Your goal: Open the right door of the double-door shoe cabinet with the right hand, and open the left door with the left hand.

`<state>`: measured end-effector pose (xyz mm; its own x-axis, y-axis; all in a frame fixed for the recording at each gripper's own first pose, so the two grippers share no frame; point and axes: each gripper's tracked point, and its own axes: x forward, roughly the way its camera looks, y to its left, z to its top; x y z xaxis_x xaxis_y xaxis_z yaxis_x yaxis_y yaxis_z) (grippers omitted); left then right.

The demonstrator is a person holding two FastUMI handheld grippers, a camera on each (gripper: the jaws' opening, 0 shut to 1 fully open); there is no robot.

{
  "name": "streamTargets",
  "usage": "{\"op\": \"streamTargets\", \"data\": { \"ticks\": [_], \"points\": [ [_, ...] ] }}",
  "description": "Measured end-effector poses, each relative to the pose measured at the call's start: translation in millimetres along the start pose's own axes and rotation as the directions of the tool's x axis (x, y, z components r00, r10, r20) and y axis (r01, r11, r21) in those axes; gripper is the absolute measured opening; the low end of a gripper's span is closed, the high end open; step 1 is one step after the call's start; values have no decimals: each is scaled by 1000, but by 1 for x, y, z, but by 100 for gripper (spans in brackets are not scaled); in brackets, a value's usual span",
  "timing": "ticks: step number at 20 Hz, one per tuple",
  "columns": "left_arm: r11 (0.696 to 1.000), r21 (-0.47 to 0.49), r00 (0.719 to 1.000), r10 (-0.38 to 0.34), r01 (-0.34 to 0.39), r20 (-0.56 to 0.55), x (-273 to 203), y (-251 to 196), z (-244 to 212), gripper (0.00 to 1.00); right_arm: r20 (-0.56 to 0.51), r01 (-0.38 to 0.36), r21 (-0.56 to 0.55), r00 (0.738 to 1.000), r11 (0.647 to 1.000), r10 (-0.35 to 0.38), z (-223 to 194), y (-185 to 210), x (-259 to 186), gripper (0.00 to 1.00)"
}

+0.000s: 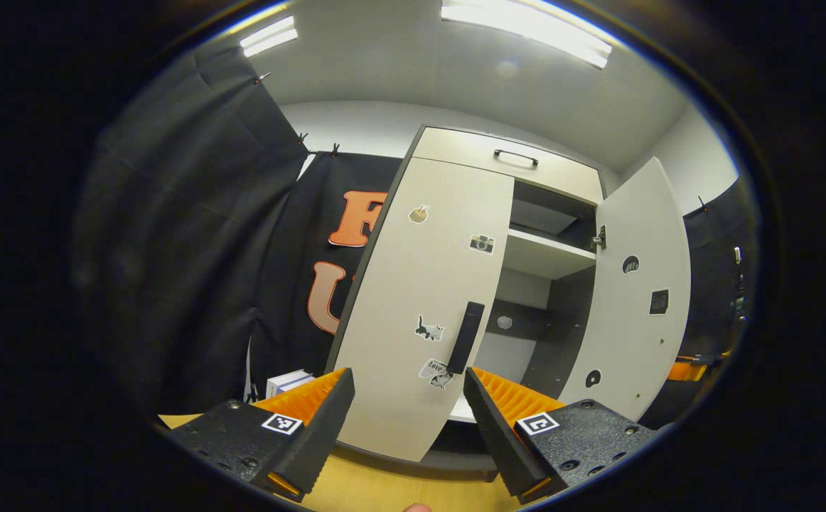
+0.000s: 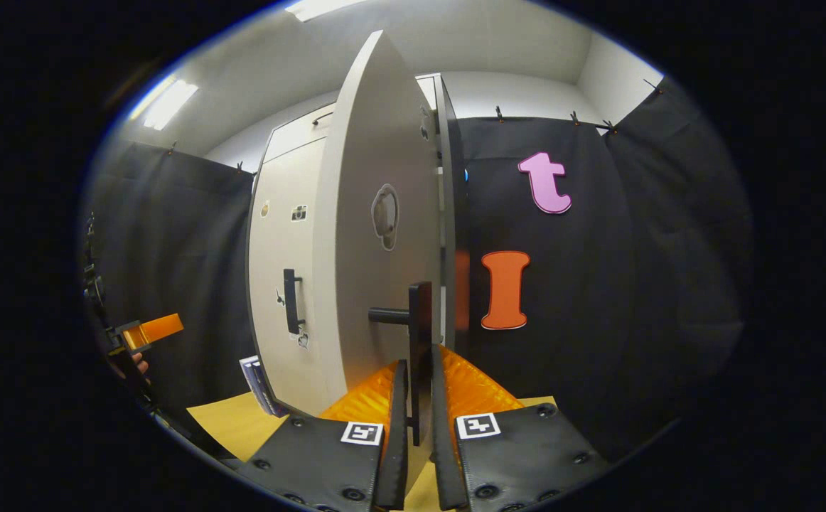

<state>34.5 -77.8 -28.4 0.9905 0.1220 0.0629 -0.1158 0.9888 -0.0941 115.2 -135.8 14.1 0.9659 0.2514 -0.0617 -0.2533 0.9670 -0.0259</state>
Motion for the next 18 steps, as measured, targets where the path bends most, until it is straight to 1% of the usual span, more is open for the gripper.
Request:
{"op": "streamTargets", "data": {
  "ticks": [2, 6, 10, 12, 13, 14, 15, 16, 17, 18],
  "points": [
    [1000, -10, 1000, -1, 1, -2, 3, -1, -2, 95, 1, -16, 8, 1000, 1000, 16, -1, 4, 0, 25],
    [1000, 10, 1000, -1, 1, -4, 8, -5, -6, 95, -11, 6, -9, 1000, 1000, -6, -5, -1, -7, 25],
    [999, -6, 999, -44, 44, -16, 22, -25, -7, 95, -10, 8, 4, 1000, 1000, -8, -3, 1, -25, 24],
    [998, -16, 998, -58, 58, -25, 34, -34, -8, 95, 6, 23, 10, 1000, 1000, -23, -1, -3, -35, 24],
    [997, -28, 997, -70, 68, -37, 39, -42, -11, 95, 21, 27, 15, 999, 1000, -28, 2, -3, -40, 17],
    [995, -42, 995, -89, 86, -54, 45, -51, -16, 94, 33, 30, 16, 999, 999, -30, 4, -5, -44, 17],
    [994, -52, 992, -102, 98, -71, 50, -58, -21, 94, 35, 39, 15, 999, 999, -39, 0, -8, -47, 23],
    [993, -52, 990, -108, 104, -88, 56, -62, -25, 95, 25, 57, 8, 998, 998, -57, -5, -11, -50, 23],
    [994, -40, 990, -107, 104, -96, 59, -63, -30, 95, 23, 71, 3, 997, 997, -71, -7, -12, -55, 35],
    [994, -23, 990, -107, 105, -97, 64, -64, -32, 94, 26, 83, 1, 996, 997, -83, -9, -10, -58, 52]
  ]
}}
